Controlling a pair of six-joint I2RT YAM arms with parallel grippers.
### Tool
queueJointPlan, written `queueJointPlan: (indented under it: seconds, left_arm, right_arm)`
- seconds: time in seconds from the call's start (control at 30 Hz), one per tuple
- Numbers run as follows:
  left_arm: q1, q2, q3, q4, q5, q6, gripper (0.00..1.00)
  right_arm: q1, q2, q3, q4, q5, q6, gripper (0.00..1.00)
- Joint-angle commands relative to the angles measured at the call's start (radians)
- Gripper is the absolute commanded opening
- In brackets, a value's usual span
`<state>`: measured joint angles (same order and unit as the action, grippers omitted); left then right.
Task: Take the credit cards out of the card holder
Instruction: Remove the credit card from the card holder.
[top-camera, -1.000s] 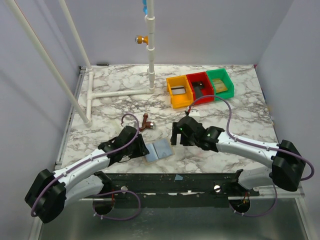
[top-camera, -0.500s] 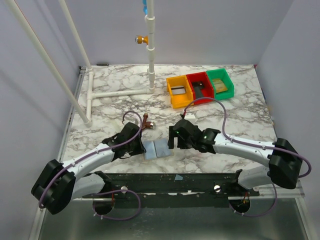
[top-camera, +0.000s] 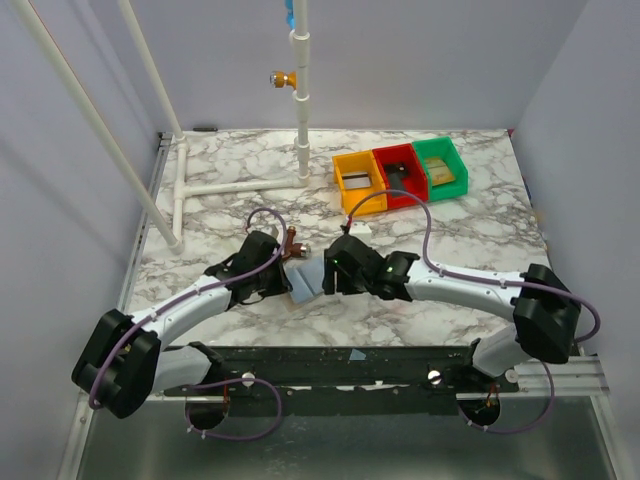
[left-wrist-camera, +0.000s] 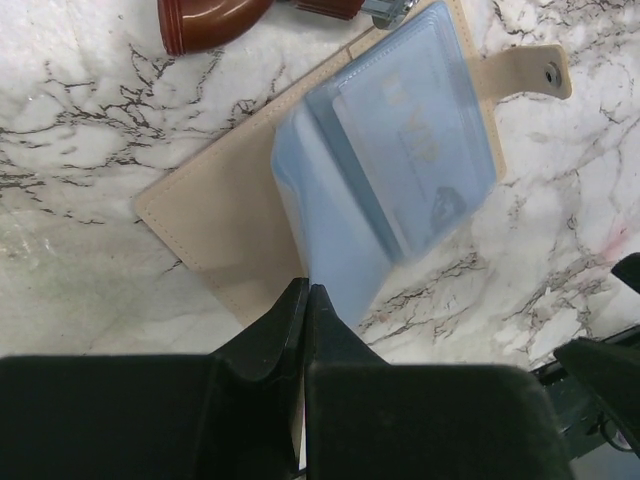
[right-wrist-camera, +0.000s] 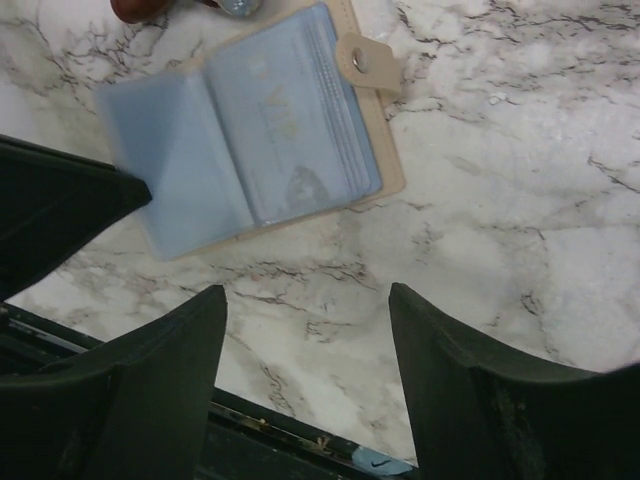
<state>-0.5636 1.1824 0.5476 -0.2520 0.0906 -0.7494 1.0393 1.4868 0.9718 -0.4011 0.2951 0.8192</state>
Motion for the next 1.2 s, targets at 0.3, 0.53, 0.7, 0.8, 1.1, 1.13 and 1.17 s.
queueJointPlan:
  seconds: [0.3, 0.53, 0.7, 0.8, 1.1, 1.13, 1.17]
  left_arm:
    - [0.019, -0.067, -0.079, -0.019, 0.125, 0.066, 0.00]
    - [0.068, -0.112, -0.117, -0.088, 0.079, 0.063, 0.00]
    - [0.099, -0.121, -0.120, -0.101, 0.054, 0.032, 0.00]
    - [0.103, -0.121, -0.114, -0.099, 0.047, 0.026, 0.00]
    - [0.107, -0.116, -0.117, -0.091, 0.051, 0.025, 0.00]
    - [0.107, -0.116, -0.117, -0.089, 0.052, 0.024, 0.00]
    - [0.107, -0.118, -0.117, -0.089, 0.052, 0.024, 0.00]
  right_arm:
    - [0.013, 0.189, 0.140, 0.038, -0.032, -0.077, 0.51]
    - [0.032, 0.256, 0.164, 0.051, -0.047, -0.088, 0.42]
    - [0.035, 0.282, 0.174, 0.058, -0.026, -0.086, 0.33]
    - [0.034, 0.303, 0.187, 0.061, -0.025, -0.090, 0.28]
    - [0.037, 0.336, 0.192, 0.056, -0.007, -0.086, 0.23]
    - [0.039, 0.341, 0.194, 0.056, -0.006, -0.084, 0.23]
    - [0.041, 0.346, 0.195, 0.056, -0.004, -0.085, 0.22]
